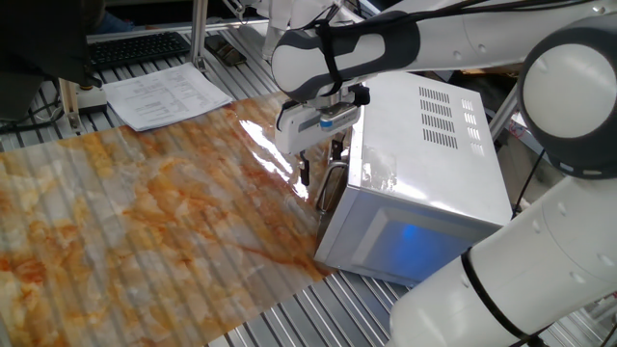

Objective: Open the microwave door

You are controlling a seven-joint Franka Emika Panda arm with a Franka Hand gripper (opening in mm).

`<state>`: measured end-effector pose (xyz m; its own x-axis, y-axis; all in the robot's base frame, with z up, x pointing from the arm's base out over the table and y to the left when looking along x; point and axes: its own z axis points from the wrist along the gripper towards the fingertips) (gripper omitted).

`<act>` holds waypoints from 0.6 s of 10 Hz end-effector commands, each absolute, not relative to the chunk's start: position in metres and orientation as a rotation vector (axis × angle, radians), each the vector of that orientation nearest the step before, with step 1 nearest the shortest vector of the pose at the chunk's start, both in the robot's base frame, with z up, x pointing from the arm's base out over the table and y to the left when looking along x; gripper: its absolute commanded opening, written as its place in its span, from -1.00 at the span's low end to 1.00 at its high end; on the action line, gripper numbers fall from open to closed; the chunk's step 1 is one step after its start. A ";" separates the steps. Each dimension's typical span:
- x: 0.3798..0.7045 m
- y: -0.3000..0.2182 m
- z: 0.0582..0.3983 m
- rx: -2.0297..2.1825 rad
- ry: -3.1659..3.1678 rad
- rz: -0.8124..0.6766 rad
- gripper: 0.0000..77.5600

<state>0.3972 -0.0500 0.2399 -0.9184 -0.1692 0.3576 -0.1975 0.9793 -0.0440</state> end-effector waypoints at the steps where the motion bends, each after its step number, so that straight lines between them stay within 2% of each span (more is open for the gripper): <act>1: 0.389 -0.057 0.235 0.245 -2.748 0.132 1.00; 6: 0.388 -0.058 0.234 0.216 -2.700 0.139 1.00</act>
